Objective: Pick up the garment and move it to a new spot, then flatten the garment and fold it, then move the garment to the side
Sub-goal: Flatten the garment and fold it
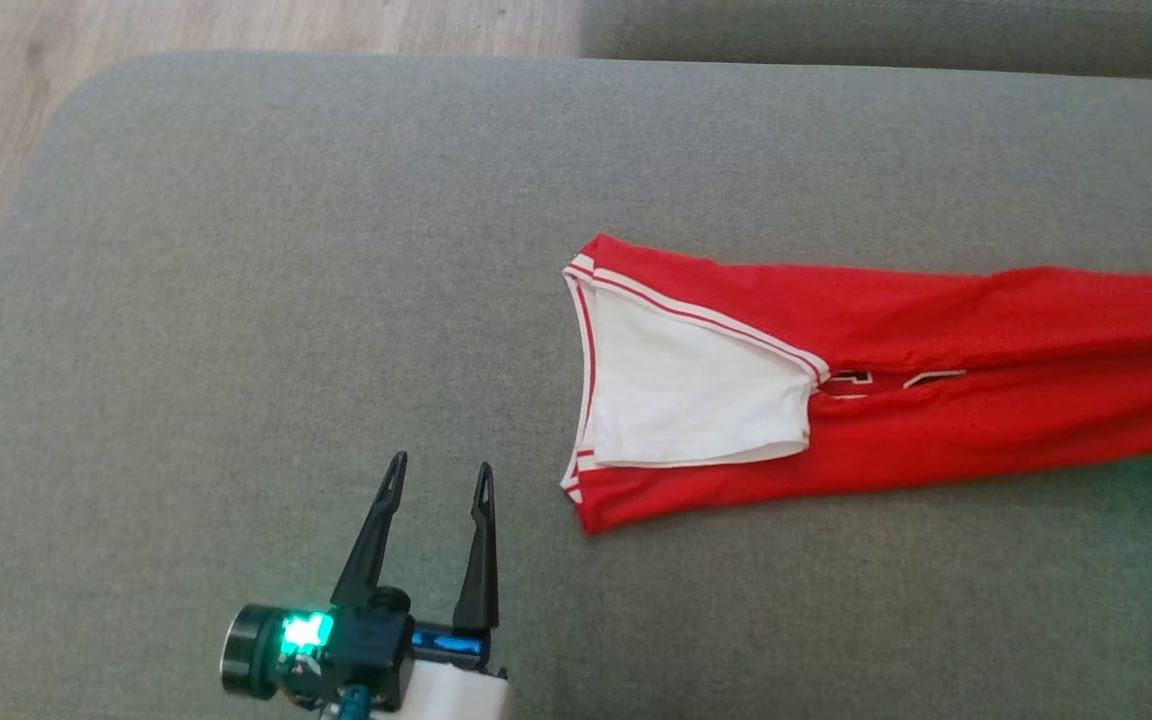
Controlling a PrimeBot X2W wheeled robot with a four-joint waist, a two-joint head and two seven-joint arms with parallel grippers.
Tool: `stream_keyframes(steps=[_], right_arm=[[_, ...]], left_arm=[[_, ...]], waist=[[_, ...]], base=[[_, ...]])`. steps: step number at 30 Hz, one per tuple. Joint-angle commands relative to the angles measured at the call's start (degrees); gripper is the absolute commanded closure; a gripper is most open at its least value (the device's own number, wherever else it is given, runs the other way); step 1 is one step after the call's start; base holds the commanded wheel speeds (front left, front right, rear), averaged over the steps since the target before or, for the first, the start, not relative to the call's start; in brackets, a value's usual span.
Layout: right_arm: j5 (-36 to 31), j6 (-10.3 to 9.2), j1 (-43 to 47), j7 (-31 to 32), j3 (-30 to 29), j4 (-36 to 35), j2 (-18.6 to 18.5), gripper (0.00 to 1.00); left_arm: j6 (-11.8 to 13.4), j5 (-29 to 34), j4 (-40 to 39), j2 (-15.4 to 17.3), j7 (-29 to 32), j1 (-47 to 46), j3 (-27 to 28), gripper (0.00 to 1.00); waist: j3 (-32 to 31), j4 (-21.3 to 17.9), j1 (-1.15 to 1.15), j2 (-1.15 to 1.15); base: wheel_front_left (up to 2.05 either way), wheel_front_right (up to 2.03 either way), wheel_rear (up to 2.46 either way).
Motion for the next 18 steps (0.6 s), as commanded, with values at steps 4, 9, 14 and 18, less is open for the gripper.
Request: stream_keyframes(steps=[4, 9, 14, 18], right_arm=[[1.09, 0.37, 0.33, 1.55, 0.37, -10.00, -2.05, 1.00], [0.57, 0.37, -0.46, 3.04, 3.65, -17.12, 0.21, 1.00], [-1.22, 0.37, -2.35, 6.10, 10.83, -23.37, 5.05, 1.00], [-1.84, 0.37, -3.96, 8.27, 18.60, -25.10, 10.14, 1.00]], left_arm=[[-0.65, 0.43, -0.93, -0.55, -0.54, -0.47, 2.36, 0.00], [-1.08, 0.42, -0.25, -0.91, -0.54, -0.56, 2.27, 0.00], [-2.15, 0.28, 0.72, -1.15, -0.54, -0.80, 1.77, 0.00], [-2.95, 0.01, 1.57, -1.61, -0.54, -0.83, 1.22, 0.00]], waist=[[-0.54, -0.63, 0.00, 0.00], [-0.95, -0.64, 0.00, 0.00], [-1.63, 0.85, 0.00, 0.00], [-2.24, 3.16, 0.00, 0.00]], base=[[0.00, 0.00, 0.00], [0.00, 0.00, 0.00], [0.00, 0.00, 0.00], [0.00, 0.00, 0.00]])
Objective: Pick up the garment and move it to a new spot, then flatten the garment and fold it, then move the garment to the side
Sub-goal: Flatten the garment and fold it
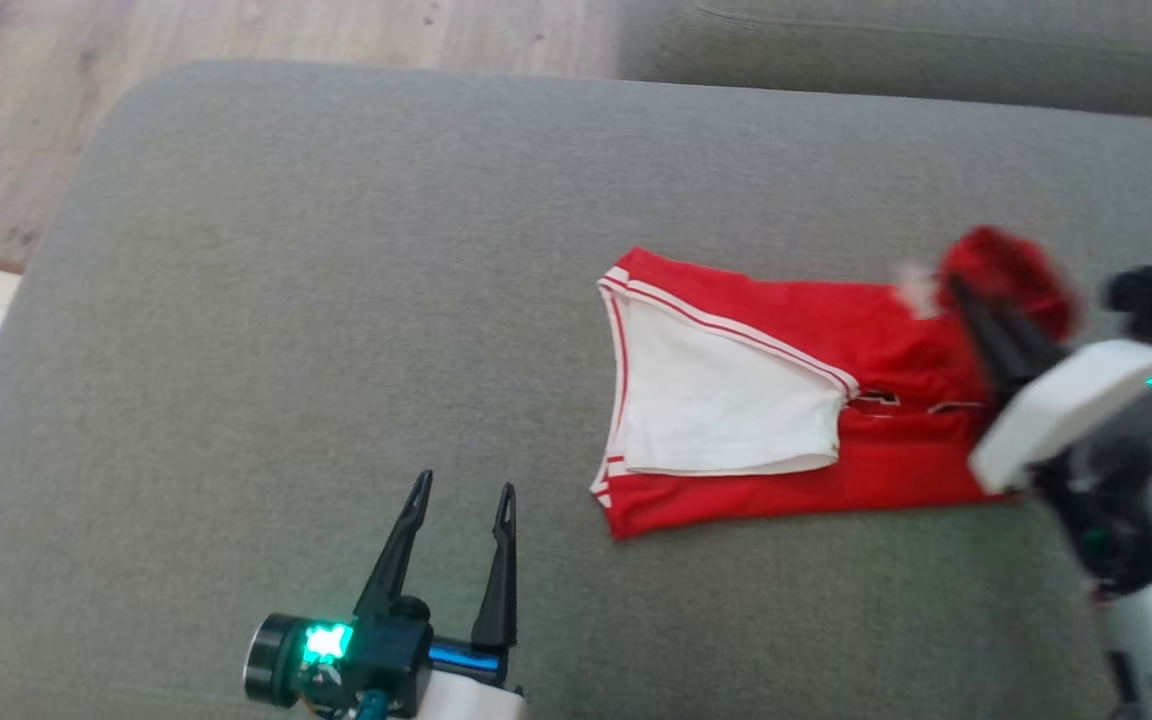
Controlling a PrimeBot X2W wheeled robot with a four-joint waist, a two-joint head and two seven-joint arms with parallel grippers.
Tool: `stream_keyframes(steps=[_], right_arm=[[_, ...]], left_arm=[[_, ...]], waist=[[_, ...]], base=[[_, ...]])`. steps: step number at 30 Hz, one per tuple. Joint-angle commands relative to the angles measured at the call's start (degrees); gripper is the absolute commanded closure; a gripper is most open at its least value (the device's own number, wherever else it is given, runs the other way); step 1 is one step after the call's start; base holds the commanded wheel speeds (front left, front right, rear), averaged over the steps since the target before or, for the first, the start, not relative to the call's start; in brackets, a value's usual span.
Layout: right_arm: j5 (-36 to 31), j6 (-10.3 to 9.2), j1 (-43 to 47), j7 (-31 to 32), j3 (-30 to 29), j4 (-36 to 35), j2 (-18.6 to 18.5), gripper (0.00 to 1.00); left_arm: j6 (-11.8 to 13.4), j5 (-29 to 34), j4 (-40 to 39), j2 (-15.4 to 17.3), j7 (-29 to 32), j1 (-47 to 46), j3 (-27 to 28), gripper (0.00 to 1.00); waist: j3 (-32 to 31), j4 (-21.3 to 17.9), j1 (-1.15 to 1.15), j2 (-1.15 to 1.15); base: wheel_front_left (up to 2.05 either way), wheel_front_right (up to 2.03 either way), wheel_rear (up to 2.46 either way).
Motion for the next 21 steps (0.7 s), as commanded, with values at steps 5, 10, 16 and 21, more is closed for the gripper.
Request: stream_keyframes(steps=[5, 10, 16, 21], right_arm=[[1.41, 0.39, -5.06, 0.70, 7.15, 0.30, 3.38, 1.00], [3.03, 0.39, -7.21, 0.75, 12.48, 3.65, 5.64, 1.00], [4.99, 0.39, -7.84, -0.38, 17.51, 6.11, 7.05, 1.00], [5.72, 0.39, -8.54, -2.08, 20.51, 9.07, 8.19, 0.98]], left_arm=[[-0.55, -0.14, -0.50, -0.56, -0.54, -1.56, 1.02, 0.00], [-0.95, -0.13, -0.08, -0.76, -0.54, -1.77, 0.68, 0.00], [-1.04, -0.17, 0.21, -0.84, -0.55, -1.56, 0.82, 0.00], [-1.35, -0.21, 0.50, -1.07, -0.55, -1.45, 0.56, 0.00]], waist=[[-0.66, 2.41, 0.00, 0.00], [-0.74, 3.92, 0.00, 0.00], [-0.87, 4.70, 0.00, 0.00], [-1.00, 4.71, 0.00, 0.00]], base=[[0.00, 0.00, 0.00], [0.00, 0.00, 0.00], [0.00, 0.00, 0.00], [0.00, 0.00, 0.00]])
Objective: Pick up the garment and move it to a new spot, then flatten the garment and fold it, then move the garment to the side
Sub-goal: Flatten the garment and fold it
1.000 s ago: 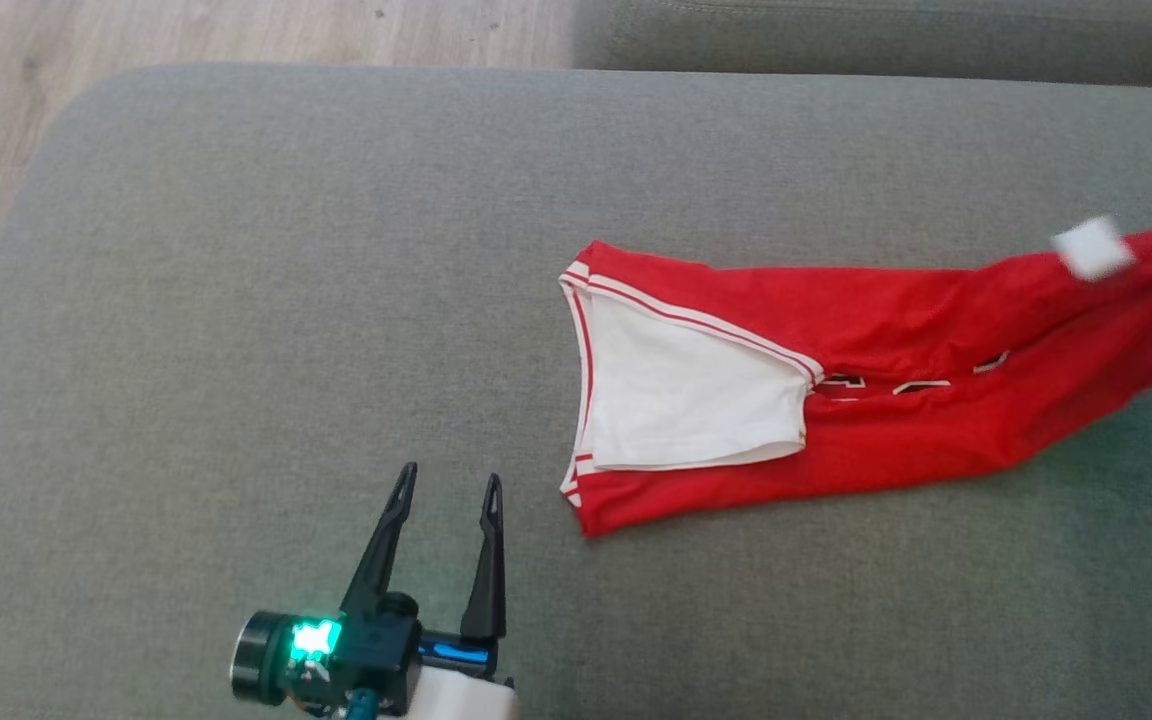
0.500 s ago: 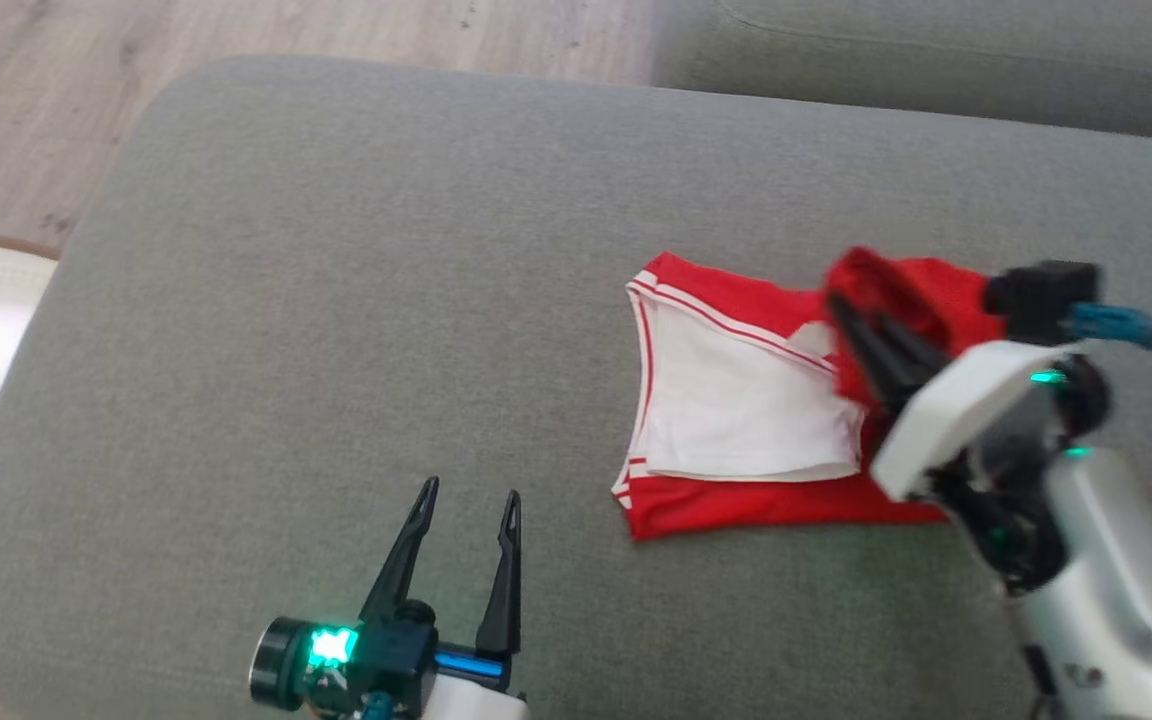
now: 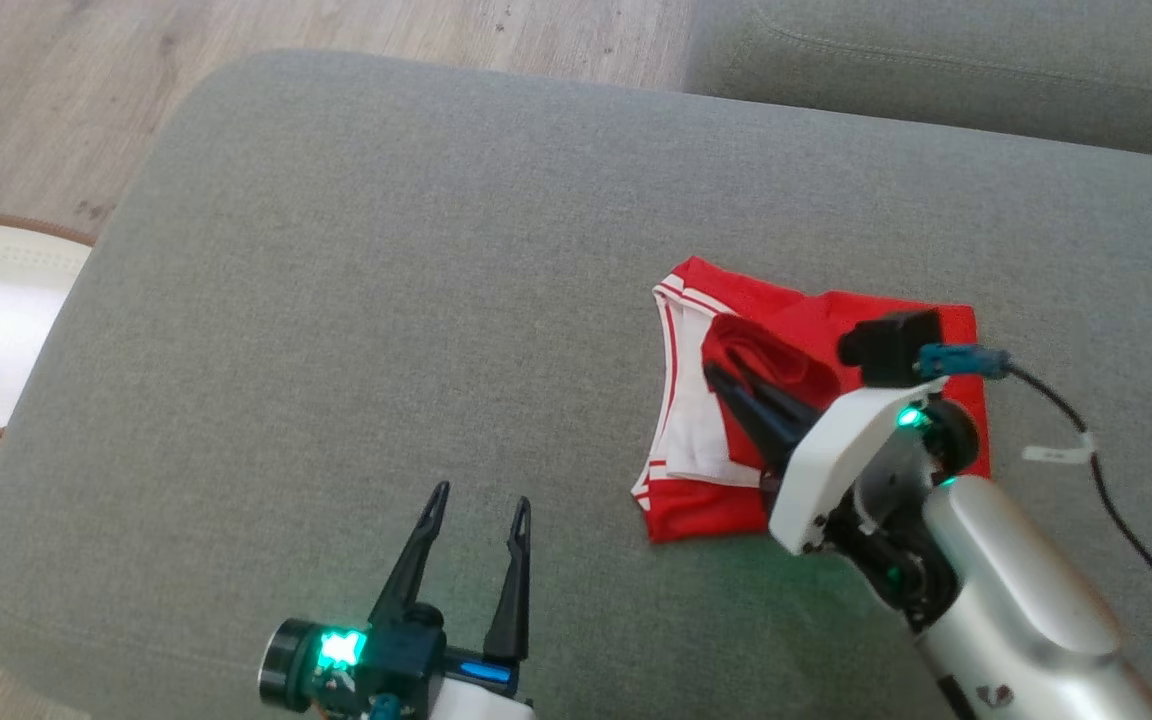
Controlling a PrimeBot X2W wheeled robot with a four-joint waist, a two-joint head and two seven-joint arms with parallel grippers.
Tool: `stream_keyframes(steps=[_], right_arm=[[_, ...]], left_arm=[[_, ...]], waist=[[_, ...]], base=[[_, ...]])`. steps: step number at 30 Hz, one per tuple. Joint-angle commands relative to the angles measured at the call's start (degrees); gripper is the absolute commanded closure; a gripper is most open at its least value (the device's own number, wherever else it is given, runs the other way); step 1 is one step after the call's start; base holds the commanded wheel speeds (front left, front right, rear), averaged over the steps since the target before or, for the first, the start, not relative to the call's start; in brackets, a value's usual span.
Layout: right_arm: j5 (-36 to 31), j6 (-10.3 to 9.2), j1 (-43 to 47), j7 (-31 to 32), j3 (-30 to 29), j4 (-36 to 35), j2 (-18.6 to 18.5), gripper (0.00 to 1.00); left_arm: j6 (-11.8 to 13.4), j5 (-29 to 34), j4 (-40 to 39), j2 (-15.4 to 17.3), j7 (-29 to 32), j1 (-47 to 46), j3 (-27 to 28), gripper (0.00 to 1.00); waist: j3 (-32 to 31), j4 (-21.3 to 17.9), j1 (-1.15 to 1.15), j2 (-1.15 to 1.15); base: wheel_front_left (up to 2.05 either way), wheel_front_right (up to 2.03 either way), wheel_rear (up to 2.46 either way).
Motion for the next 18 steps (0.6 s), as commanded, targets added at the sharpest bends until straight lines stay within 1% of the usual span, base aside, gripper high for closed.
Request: stream_keyframes(steps=[1, 2, 3, 6, 11, 15, 18], right_arm=[[0.30, 0.39, -2.91, -1.07, 1.31, -1.18, 1.30, 0.76], [0.40, 0.39, -3.06, -1.45, 1.68, -0.58, 1.52, 0.41], [0.65, 0.39, -3.20, -1.94, 1.90, -0.12, 1.79, 0.00], [1.71, 0.39, -3.60, -3.78, 2.68, 0.25, 2.28, 0.00], [3.04, 0.39, -3.78, -6.62, 3.32, -0.79, 1.48, 0.00], [2.55, 0.39, -3.55, -10.75, 2.12, -2.57, -0.66, 0.00], [1.43, 0.39, -2.77, -13.81, 0.57, -3.53, -3.25, 0.00]], left_arm=[[-0.33, -0.19, -1.13, -0.48, -0.55, -1.49, 1.37, 0.00], [-0.36, -0.19, -1.05, -0.46, -0.55, -1.55, 1.35, 0.00], [-0.35, -0.19, -1.01, -0.44, -0.55, -1.60, 1.36, 0.00], [-0.32, -0.22, -0.92, -0.33, -0.55, -1.66, 1.44, 0.00], [-0.23, -0.27, -0.79, -0.18, -0.55, -1.48, 1.41, 0.00], [0.01, -0.26, -0.88, 0.00, -0.55, -1.48, 1.54, 0.00], [0.28, -0.24, -1.14, 0.23, -0.55, -1.36, 1.74, 0.00]], waist=[[-0.05, -0.03, 0.00, 0.00], [-0.09, -0.07, 0.00, 0.00], [-0.11, -0.14, 0.00, 0.00], [-0.22, -0.43, 0.00, 0.00], [-0.65, -1.14, 0.00, 0.00], [-1.01, -2.00, 0.00, 0.00], [-1.23, -2.64, 0.00, 0.00]], base=[[0.00, 0.00, 0.00], [0.00, 0.00, 0.00], [0.00, 0.00, 0.00], [0.00, 0.00, 0.00], [0.00, 0.00, 0.00], [0.00, 0.00, 0.00], [0.00, 0.00, 0.00]])
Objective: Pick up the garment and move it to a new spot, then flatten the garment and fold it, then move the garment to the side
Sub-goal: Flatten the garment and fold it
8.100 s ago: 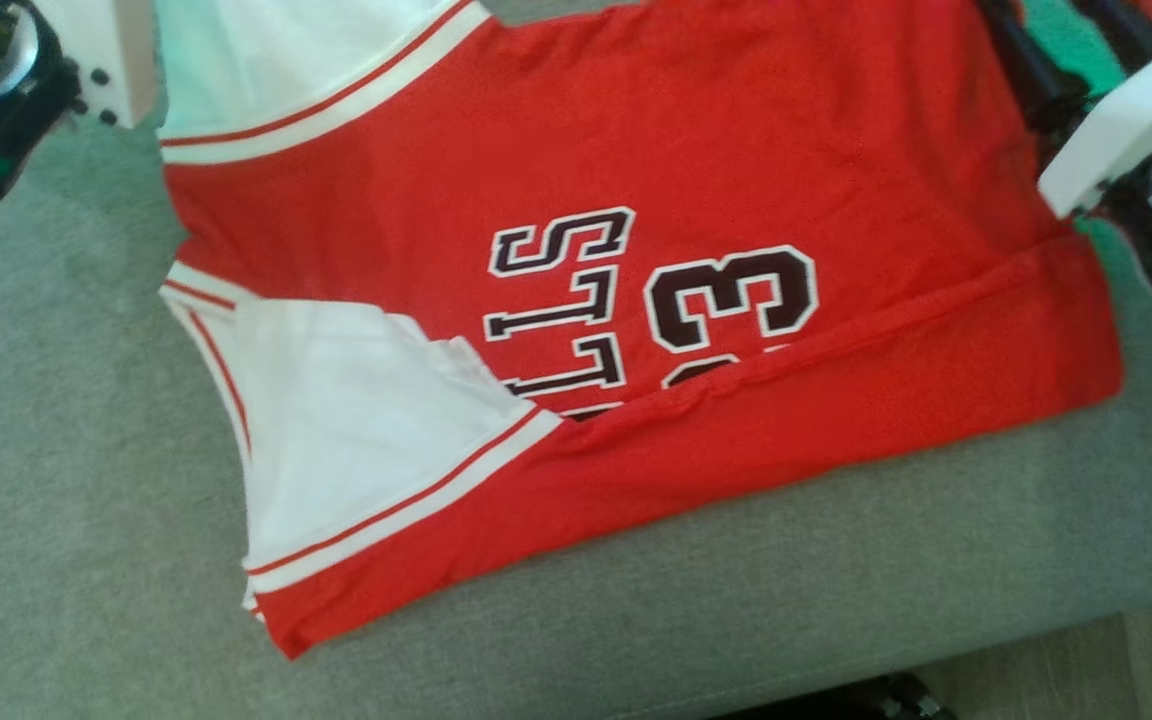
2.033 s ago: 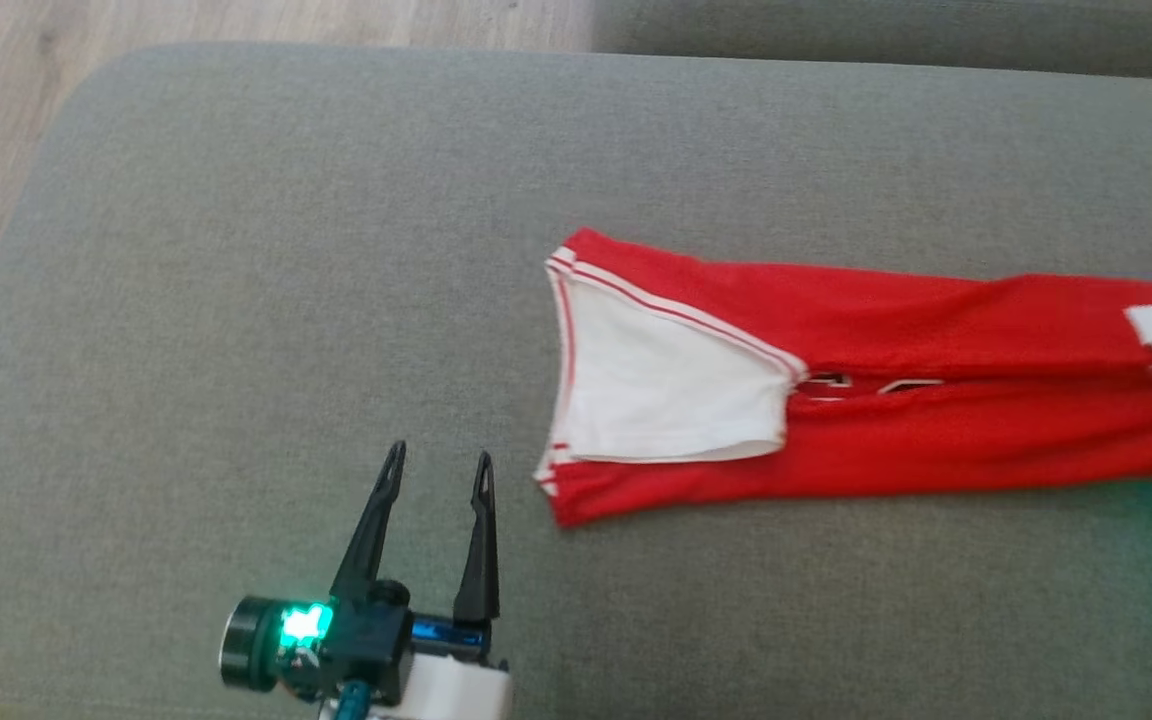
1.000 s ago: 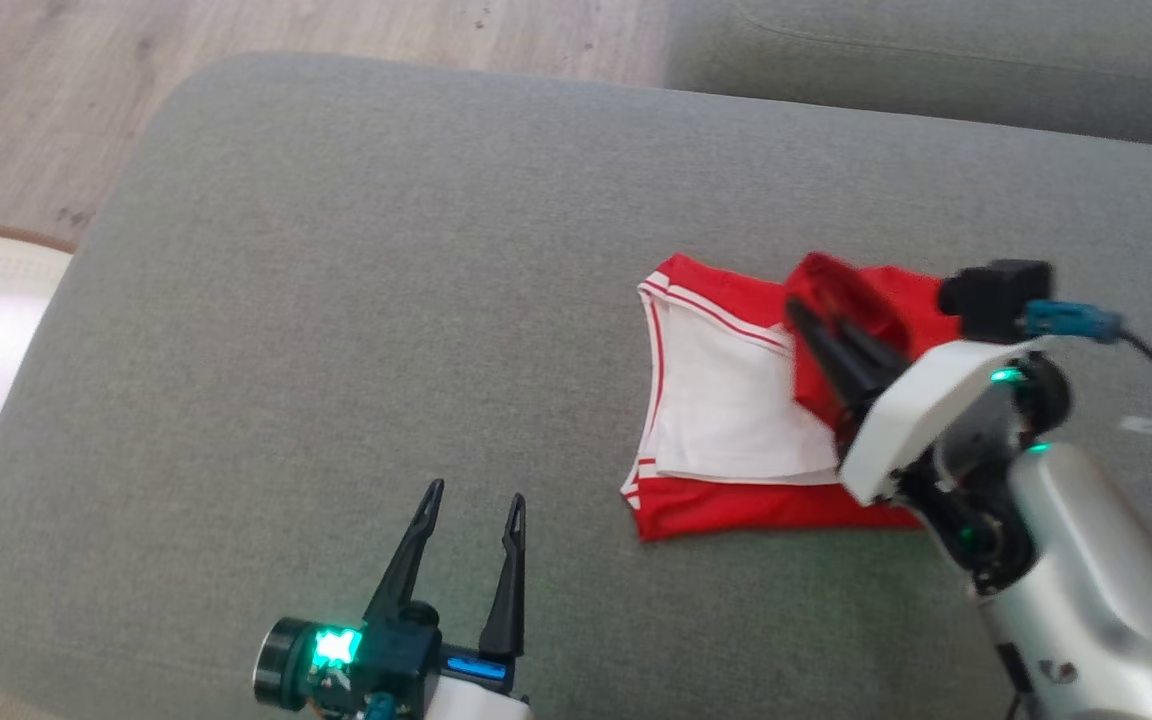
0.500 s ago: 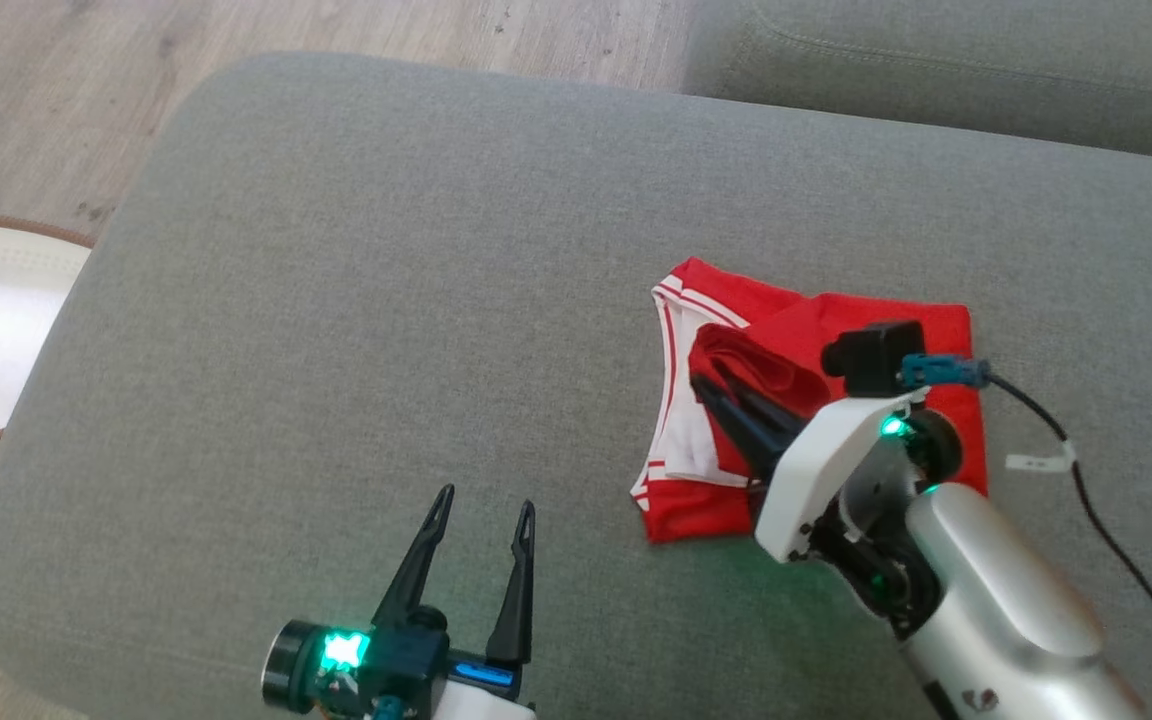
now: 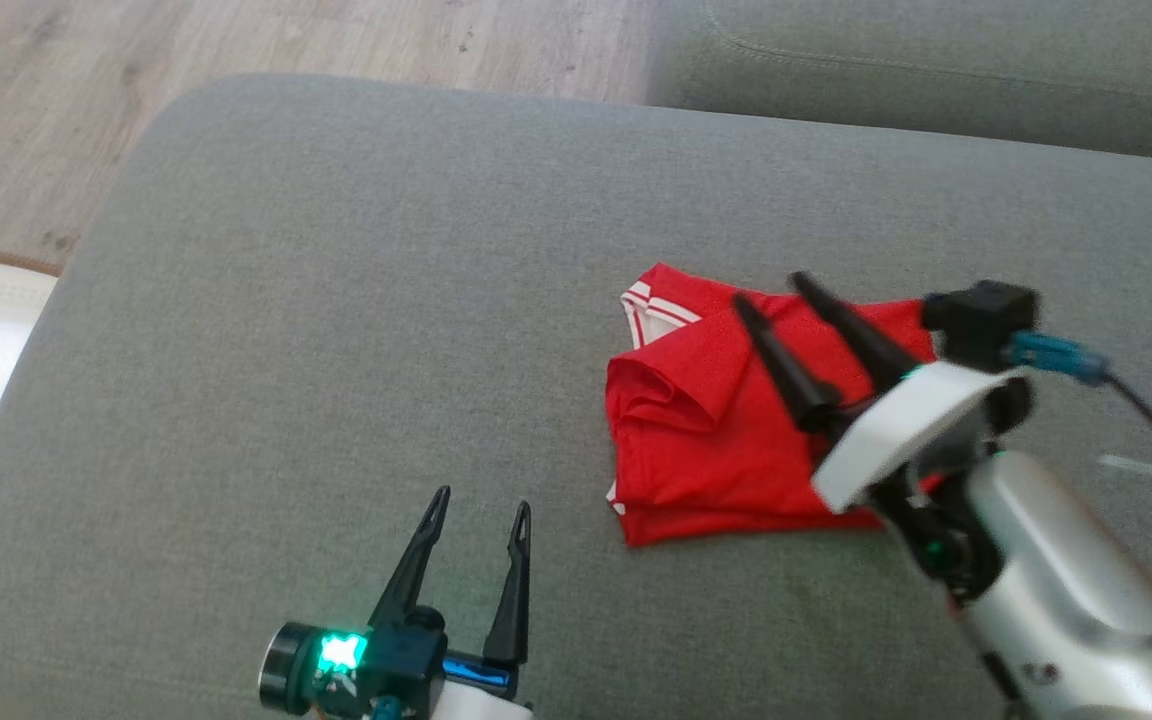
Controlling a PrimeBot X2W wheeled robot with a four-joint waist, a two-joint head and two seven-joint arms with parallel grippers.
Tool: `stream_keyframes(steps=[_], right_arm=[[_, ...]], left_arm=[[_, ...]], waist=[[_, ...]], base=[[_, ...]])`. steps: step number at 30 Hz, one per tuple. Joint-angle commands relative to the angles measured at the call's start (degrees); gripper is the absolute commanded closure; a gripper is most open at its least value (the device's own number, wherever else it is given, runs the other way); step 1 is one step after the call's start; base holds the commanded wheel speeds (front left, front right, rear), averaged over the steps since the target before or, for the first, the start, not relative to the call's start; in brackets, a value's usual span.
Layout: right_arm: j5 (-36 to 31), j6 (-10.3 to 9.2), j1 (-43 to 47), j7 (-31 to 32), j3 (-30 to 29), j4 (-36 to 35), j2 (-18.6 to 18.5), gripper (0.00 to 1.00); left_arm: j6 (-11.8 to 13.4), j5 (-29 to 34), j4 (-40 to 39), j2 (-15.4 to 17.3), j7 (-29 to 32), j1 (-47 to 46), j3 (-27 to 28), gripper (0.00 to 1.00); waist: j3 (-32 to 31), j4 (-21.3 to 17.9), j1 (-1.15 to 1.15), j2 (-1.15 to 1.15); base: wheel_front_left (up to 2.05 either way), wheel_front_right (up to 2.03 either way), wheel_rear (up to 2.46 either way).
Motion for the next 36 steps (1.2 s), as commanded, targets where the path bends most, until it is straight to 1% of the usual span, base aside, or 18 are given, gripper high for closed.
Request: stream_keyframes(steps=[1, 5, 6, 7, 10, 14, 20, 27, 30, 35, 36], right_arm=[[-0.33, 0.39, -0.66, -1.14, -0.37, -2.25, -1.38, 0.00], [-1.27, 0.39, 1.25, -2.89, -1.06, -2.34, -5.41, 0.00], [-1.12, 0.39, 1.78, -2.95, -0.86, -2.28, -6.25, 0.64], [-0.90, 0.39, 2.29, -2.79, -0.50, -2.12, -7.10, 1.00], [-0.12, 0.39, 3.21, -1.96, 1.41, -1.50, -9.24, 1.00], [0.92, 0.39, 2.27, -0.89, 4.97, 0.38, -10.75, 1.00], [4.50, 0.39, -1.09, 2.09, 10.13, 5.47, -11.20, 1.00], [8.37, 0.39, -5.80, 2.56, 13.79, 11.54, -10.56, 1.00], [9.20, 0.39, -8.19, 0.46, 13.67, 14.49, -9.64, 1.00], [8.12, 0.39, -12.58, -8.88, 13.28, 17.40, -8.06, 1.00], [8.12, 0.39, -12.58, -8.88, 13.28, 17.40, -8.06, 1.00]], left_arm=[[0.42, -0.20, -1.94, 0.20, -0.55, -1.32, 2.15, 0.00], [0.69, -0.10, -2.29, 0.39, -0.55, -1.20, 2.35, 0.00], [0.72, -0.04, -2.37, 0.36, -0.55, -1.22, 2.32, 0.00], [0.73, 0.01, -2.43, 0.31, -0.55, -1.27, 2.28, 0.00], [0.67, 0.16, -2.68, 0.12, -0.55, -1.47, 2.19, 0.00], [0.33, 0.26, -2.68, -0.22, -0.55, -1.88, 2.18, 0.00], [-0.21, 0.49, -2.23, -1.03, -0.55, -2.75, 2.06, 0.00], [-0.74, 0.87, -1.79, -2.04, -0.55, -3.39, 2.10, 0.00], [-1.09, 1.12, -1.52, -2.61, -0.55, -3.70, 1.96, 0.00], [-1.43, 1.80, -1.21, -3.53, -0.55, -4.42, 1.90, 0.00], [-1.43, 1.80, -1.21, -3.53, -0.55, -4.42, 1.90, 0.00]], waist=[[-0.11, -0.34, 0.00, 0.00], [-0.01, -0.85, 0.00, 0.00], [0.08, -0.86, 0.00, 0.00], [0.19, -0.85, 0.00, 0.00], [0.75, -0.66, 0.00, 0.00], [1.91, 0.08, 0.00, 0.00], [3.49, 2.56, 0.00, 0.00], [4.96, 5.88, 0.00, 0.00], [5.41, 7.26, 0.00, 0.00], [5.79, 8.23, 0.00, 0.00], [5.79, 8.23, 0.00, 0.00]], base=[[0.00, 0.00, 0.00], [0.00, 0.00, 0.00], [0.00, 0.00, 0.00], [0.00, 0.00, 0.00], [0.00, 0.00, 0.00], [0.00, 0.00, 0.00], [0.00, 0.00, 0.00], [0.00, 0.00, 0.00], [0.00, 0.00, 0.00], [0.00, 0.00, 0.00], [0.00, 0.00, 0.00]])
